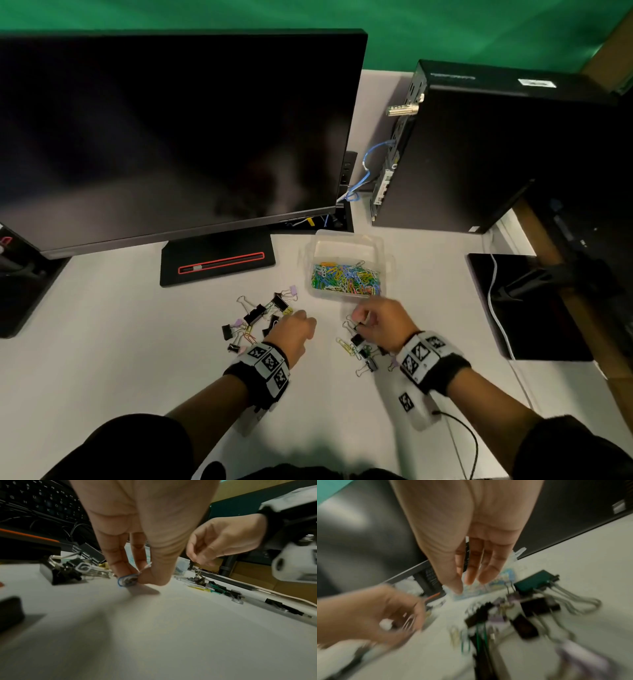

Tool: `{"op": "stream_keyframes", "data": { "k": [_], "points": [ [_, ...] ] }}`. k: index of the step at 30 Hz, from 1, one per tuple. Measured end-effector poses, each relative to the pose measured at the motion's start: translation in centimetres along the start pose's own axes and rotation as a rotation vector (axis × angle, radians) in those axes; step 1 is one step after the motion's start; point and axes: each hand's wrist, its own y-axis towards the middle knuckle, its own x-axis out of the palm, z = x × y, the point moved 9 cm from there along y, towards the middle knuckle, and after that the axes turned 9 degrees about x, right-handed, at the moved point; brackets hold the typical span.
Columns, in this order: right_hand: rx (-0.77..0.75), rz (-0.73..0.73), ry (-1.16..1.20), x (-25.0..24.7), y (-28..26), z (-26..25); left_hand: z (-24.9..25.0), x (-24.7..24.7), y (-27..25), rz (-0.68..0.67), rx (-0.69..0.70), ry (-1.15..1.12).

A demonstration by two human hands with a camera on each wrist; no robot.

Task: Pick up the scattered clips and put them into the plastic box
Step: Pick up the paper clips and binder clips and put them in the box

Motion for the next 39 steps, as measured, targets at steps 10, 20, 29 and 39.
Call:
{"op": "stream_keyframes", "data": {
  "k": [10,20,29,39],
  "points": [
    [-0.053,-0.332,-0.188,5.6,-1.5,0.7,0.6,-3.2,2.6,0.099,0.003,-0.153],
    [-0.055,-0.237,-0.138,4.6,-2.1,1.1,3.4,-9.9,7.5,0.222,0.153,-0.151],
    [0.072,-0.005,0.1,2.4,-3.3,4.7,6.2,-6.5,5.5,0.238,0.379,-0.02],
    [0.086,-0.134,-0.055,3.4,-3.0,4.7,7.2,1.7,3.0,-0.154,0.402,-0.015]
  ]
}}
